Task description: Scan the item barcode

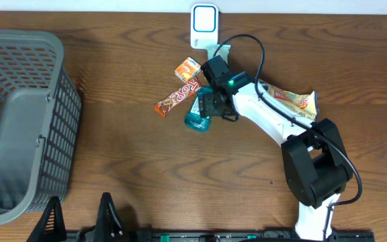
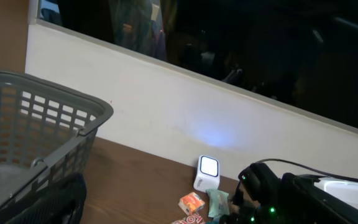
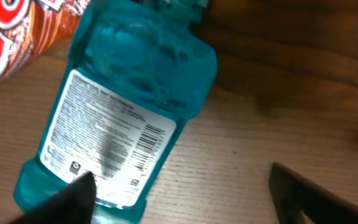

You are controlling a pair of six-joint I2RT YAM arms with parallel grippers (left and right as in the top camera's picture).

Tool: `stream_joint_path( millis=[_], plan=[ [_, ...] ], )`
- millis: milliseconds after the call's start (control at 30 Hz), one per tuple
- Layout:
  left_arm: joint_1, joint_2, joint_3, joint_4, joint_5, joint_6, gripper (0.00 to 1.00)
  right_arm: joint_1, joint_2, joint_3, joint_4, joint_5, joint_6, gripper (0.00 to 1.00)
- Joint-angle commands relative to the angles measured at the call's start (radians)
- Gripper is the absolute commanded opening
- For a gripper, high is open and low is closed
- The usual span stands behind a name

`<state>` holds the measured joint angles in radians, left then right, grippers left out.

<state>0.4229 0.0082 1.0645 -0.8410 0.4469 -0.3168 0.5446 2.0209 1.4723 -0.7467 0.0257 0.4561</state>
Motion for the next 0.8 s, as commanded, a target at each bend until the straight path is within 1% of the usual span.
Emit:
stream_joint_path(
  millis=[0,167,233,300,400,533,767],
  plan=[
    [0.004,-0.005,-0.003,0.003,0.013,0.009,0.98,-0.005,0.001,-0.001,0.031,-0.011,0.153,0.99],
    [0.004,-0.005,-0.003,0.003,0.013,0.009,0.98,-0.010,0.001,-0.001,0.126,0.008,0.167,0.99],
    [0.004,-0.005,-0.003,0.003,0.013,0.009,0.98,-0.013,0.004,-0.001,0.157,0.019,0.177,0.95],
    [0.004,-0.005,-0.003,0.003,0.013,0.009,0.98,-0.017,0.014,-0.001,0.191,0.022,0.228,0.93],
    [0.004,-0.005,-0.003,0.004,0.013,0.009,0.98,-0.018,0.045,-0.001,0.248,0.053,0.267,0.91],
    [0.004,-0.005,-0.003,0.003,0.013,0.009,0.98,-0.034,0.077,-0.001,0.281,0.054,0.313,0.89],
    [0.004,-0.005,-0.003,0.003,0.013,0.009,0.98,-0.048,0.129,-0.001,0.367,0.051,0.333,0.86]
  ],
)
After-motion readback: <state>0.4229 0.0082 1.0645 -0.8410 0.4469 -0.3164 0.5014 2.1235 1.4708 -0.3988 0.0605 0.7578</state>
